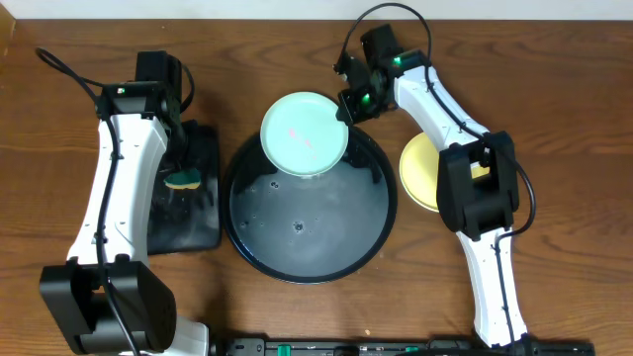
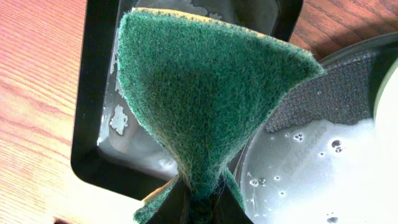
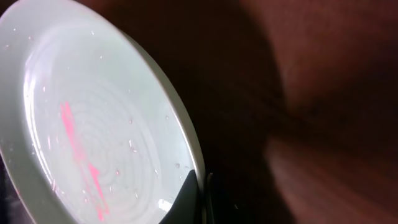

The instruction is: Clean dirty plates on tray and stack at the side

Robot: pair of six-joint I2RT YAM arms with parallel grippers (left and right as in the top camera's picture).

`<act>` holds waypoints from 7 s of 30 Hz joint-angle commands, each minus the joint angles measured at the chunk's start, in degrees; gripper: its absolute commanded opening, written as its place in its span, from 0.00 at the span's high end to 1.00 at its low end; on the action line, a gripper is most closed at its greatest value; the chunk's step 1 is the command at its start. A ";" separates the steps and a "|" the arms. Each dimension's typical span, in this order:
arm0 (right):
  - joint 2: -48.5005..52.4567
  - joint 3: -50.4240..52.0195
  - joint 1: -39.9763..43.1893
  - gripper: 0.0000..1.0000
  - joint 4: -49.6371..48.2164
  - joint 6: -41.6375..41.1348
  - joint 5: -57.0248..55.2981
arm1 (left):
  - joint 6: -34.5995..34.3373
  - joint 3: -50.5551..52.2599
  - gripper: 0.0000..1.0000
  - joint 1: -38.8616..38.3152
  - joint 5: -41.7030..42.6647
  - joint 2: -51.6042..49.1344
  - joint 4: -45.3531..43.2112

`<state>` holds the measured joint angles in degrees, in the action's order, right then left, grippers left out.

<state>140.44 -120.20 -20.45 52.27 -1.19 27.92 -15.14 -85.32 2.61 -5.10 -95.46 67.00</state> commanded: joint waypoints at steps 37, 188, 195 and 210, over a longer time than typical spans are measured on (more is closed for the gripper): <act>-14.43 35.06 -9.03 0.99 -7.67 -25.14 -13.11 | -10.25 0.39 0.93 -10.67 7.50 1.20 -7.17; -39.56 35.12 -18.27 0.99 -4.00 -14.53 -49.77 | -0.61 -0.79 0.92 -3.54 1.62 1.16 -4.50; -43.87 35.12 -26.27 0.99 -2.58 -14.36 -68.65 | -0.61 -0.79 0.93 -3.54 1.62 1.16 -4.48; -47.78 35.12 -39.26 0.99 -3.98 -11.47 -100.59 | -0.63 -0.76 0.92 -3.54 1.64 1.16 -4.46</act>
<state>94.32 -84.64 -58.06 49.15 -13.34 -61.39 -15.22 -85.17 -1.15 -2.57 -94.35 62.59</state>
